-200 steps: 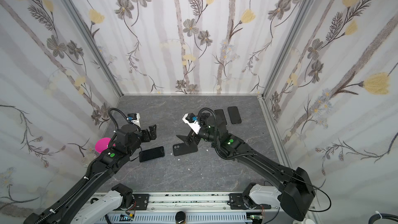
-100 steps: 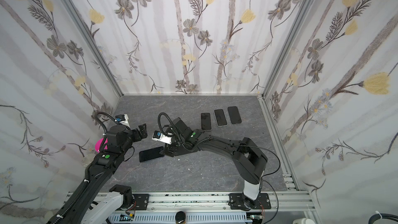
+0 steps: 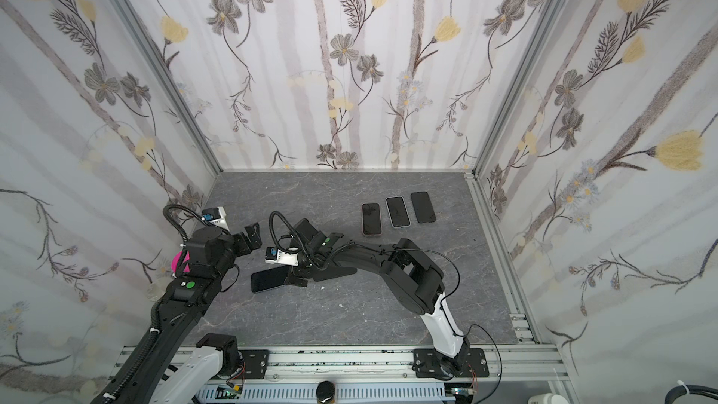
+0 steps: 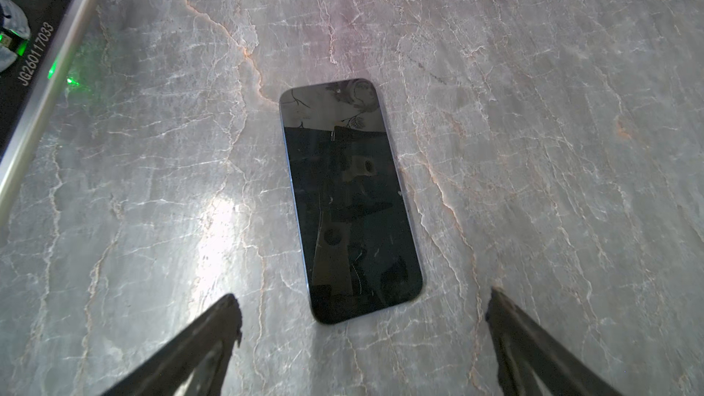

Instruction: Put the phone into the phone case

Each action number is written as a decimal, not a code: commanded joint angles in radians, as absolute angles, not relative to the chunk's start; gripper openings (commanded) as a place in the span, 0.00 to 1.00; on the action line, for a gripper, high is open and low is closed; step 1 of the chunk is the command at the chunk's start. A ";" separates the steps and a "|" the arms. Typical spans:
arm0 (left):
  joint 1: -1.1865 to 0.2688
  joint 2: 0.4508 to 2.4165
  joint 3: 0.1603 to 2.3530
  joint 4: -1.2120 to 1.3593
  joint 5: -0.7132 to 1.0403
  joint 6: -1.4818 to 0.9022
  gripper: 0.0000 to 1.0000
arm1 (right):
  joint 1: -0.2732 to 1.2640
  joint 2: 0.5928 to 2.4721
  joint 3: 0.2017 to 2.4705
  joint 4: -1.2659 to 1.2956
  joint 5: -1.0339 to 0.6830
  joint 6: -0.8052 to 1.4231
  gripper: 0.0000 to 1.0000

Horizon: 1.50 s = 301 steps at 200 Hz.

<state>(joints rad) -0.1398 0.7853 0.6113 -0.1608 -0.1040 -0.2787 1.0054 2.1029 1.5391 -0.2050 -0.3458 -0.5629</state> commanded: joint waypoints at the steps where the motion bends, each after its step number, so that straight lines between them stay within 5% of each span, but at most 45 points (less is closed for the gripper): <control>1: -0.135 0.775 0.605 -0.123 -0.107 -0.317 1.00 | 1.011 2.145 1.580 -0.204 -0.370 -0.597 1.00; 163: -0.085 0.787 0.596 -0.097 -0.053 -0.322 1.00 | 1.041 2.393 1.846 -0.441 -0.344 -0.706 0.99; 203: -0.081 0.788 0.596 -0.091 -0.044 -0.321 1.00 | 1.049 2.462 1.966 -0.614 -0.335 -0.727 0.82; 245: -0.080 0.787 0.596 -0.092 -0.046 -0.320 1.00 | 1.049 2.492 2.011 -0.693 -0.318 -0.726 0.81; 301: -0.080 0.785 0.599 -0.091 -0.048 -0.319 1.00 | 1.051 2.474 2.014 -0.742 -0.246 -0.738 0.65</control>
